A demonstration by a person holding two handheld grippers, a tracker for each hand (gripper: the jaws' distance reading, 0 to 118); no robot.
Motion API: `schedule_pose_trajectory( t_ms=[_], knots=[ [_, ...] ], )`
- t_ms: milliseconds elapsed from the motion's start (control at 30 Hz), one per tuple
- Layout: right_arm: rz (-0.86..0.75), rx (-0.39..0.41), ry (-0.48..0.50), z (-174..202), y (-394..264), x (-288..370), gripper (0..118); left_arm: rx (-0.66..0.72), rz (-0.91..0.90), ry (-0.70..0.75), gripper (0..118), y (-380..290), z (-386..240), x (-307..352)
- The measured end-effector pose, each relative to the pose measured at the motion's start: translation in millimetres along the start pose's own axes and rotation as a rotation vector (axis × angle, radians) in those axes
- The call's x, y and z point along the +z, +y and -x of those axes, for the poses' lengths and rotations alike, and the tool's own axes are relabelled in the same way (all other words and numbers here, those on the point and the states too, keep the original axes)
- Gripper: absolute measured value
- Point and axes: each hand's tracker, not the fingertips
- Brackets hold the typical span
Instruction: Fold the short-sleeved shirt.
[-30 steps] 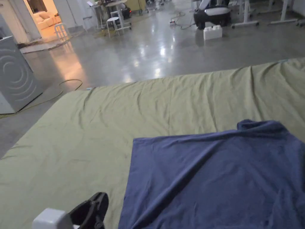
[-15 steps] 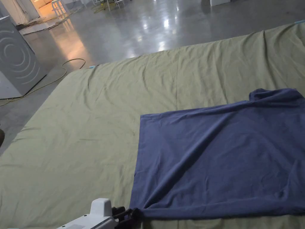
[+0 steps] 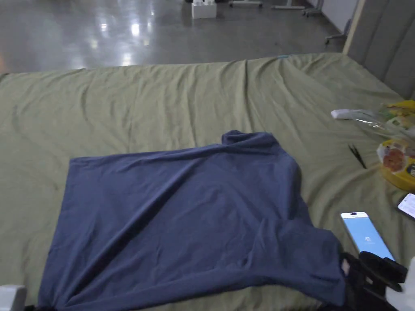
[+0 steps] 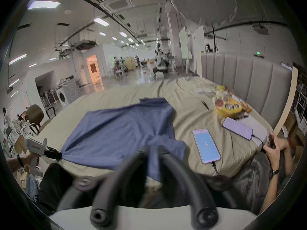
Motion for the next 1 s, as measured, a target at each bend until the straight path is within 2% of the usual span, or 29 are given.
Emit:
schedule_pose_trajectory(
  t_ms=[33,67,133,200,233,267,300,333,367,467,500,600,700,867,1000],
  knots=[
    [0.056,-0.028,-0.006,-18.4,-12.2,-17.2,69,-0.017,0.007,0.010,10,-0.1,-3.5,-1.0],
    [0.112,-0.046,-0.019,-26.2,-18.8,-31.7,76,-0.016,0.010,0.014,10,5.8,-13.7,5.9],
    [0.179,-0.086,-0.027,-39.4,-31.1,-56.6,74,-0.009,0.017,0.020,10,6.3,-16.9,6.0],
    [0.280,-0.091,-0.028,-49.7,-41.8,-82.0,74,-0.002,0.016,0.023,10,7.8,-17.4,9.7],
    [0.307,-0.097,-0.012,-53.4,-46.7,-93.4,72,0.000,0.014,0.023,10,6.8,-18.6,10.5],
    [0.350,-0.102,0.009,-56.5,-50.2,-103.9,64,0.000,0.011,0.024,10,6.0,-19.9,11.4],
    [0.363,-0.107,0.039,-57.2,-51.9,-109.2,45,0.002,0.009,0.025,10,5.8,-21.0,11.8],
    [0.364,-0.108,0.063,-57.9,-52.5,-114.6,18,0.007,0.007,0.027,10,7.2,-17.0,11.0],
    [0.379,-0.099,0.058,-57.1,-51.5,-120.0,11,0.009,0.006,0.028,10,6.7,-17.6,11.4],
    [0.388,-0.048,0.042,-49.8,-44.8,-121.1,7,0.018,-0.008,0.028,6,4.1,-6.1,9.8],
    [0.357,-0.036,0.036,-49.1,-41.1,-117.5,7,0.026,-0.017,0.022,5,3.2,-2.8,11.6],
    [0.183,-0.067,0.051,-43.9,-8.3,-99.1,7,0.118,-0.153,-0.069,5,8.3,5.2,38.9],
    [0.107,-0.001,0.041,-29.6,37.6,-104.5,7,0.065,-0.224,-0.015,5,40.7,13.1,52.4],
    [0.053,0.043,0.041,-12.9,92.6,-149.1,7,0.155,-0.334,-0.002,5,102.4,34.6,52.1],
    [0.066,0.076,0.031,-8.3,119.9,-201.8,7,0.200,-0.299,-0.001,5,145.3,51.7,23.4]
  ],
)
